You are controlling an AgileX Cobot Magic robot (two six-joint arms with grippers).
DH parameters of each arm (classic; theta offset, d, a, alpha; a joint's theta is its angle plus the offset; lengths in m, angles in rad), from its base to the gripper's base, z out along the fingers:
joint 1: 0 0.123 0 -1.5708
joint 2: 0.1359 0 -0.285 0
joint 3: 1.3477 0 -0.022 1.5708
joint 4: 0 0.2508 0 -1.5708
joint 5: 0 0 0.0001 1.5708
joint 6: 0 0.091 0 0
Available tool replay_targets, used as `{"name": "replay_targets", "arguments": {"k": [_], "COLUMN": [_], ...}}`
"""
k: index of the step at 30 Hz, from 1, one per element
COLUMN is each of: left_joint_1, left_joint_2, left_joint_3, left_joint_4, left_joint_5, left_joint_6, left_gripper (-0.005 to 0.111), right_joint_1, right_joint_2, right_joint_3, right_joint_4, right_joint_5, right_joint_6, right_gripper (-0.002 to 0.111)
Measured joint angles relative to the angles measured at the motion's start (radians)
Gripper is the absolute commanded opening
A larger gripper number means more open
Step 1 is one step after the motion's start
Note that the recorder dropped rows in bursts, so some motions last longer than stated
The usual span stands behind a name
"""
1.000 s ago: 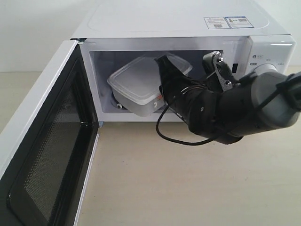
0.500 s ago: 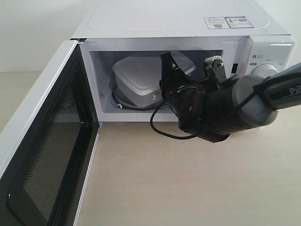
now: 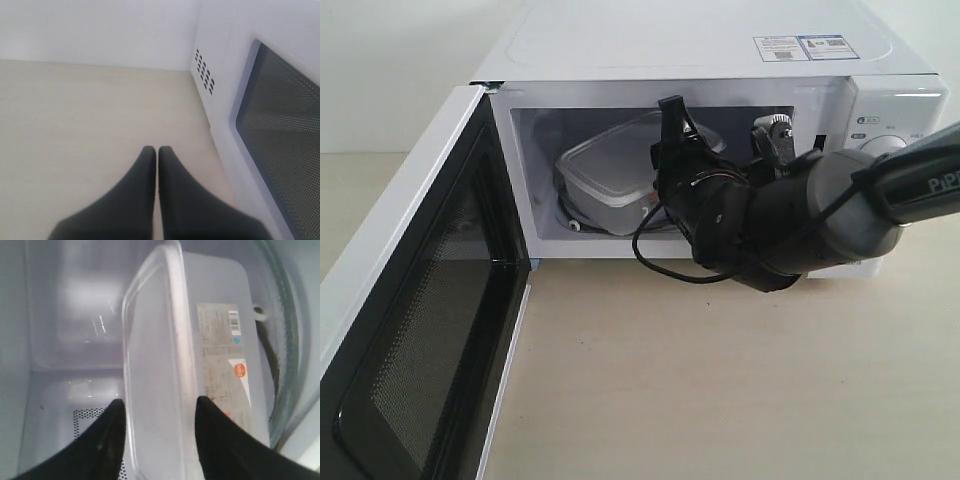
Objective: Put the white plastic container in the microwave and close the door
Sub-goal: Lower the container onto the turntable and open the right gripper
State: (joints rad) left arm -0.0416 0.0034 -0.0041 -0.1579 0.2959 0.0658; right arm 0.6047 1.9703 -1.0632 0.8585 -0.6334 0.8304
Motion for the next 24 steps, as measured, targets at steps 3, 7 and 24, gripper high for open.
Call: {"name": "replay_targets", "arguments": {"k": [3, 7, 24], "left_joint_1": [0.000, 0.000, 0.000], "left_joint_2": [0.000, 0.000, 0.000], "left_joint_3": [0.000, 0.000, 0.000], "left_joint_4": [0.000, 0.000, 0.000], "left_joint_5": [0.000, 0.000, 0.000], "left_joint_6": [0.000, 0.000, 0.000], "left_gripper": [0.004, 0.004, 0.004], "right_joint_1": [0.000, 0.000, -0.004], "right_joint_2": [0.000, -0.046, -0.068], "right_joint_3": [0.000, 0.031, 0.106], "right_joint_4": [-0.003, -0.013, -0.592], "right_joint_5": [0.011, 0.049, 0.292], "right_joint_6": [0.000, -0.086, -0.556], "right_gripper": [0.007, 0.000, 0.000]}}
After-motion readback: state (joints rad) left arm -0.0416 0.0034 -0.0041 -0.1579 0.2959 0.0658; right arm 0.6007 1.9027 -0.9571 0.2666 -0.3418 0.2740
